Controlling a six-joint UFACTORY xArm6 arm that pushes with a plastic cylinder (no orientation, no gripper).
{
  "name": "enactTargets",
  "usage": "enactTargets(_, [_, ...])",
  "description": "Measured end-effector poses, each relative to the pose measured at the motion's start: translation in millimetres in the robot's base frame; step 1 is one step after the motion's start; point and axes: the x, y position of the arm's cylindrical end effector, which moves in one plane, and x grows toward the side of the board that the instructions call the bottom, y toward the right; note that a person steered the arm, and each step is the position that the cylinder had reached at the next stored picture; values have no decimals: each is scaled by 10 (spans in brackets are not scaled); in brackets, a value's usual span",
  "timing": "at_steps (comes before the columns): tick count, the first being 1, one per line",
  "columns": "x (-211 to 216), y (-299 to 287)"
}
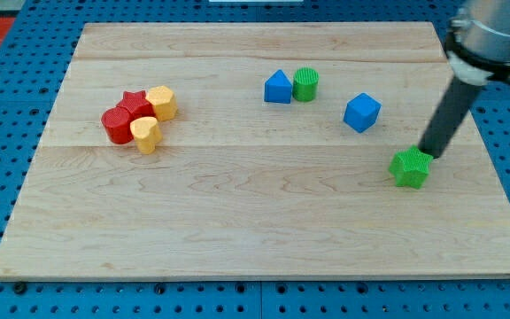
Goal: Push the green star towards the bottom right
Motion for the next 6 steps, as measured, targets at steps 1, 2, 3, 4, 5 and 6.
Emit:
enactTargets(1, [253,-414])
enactTargets(2, [589,-356])
enactTargets(3, [382,-540])
enactTargets(4, [490,-1070])
enactTargets(5, [831,-966])
enactTargets(6, [831,-907])
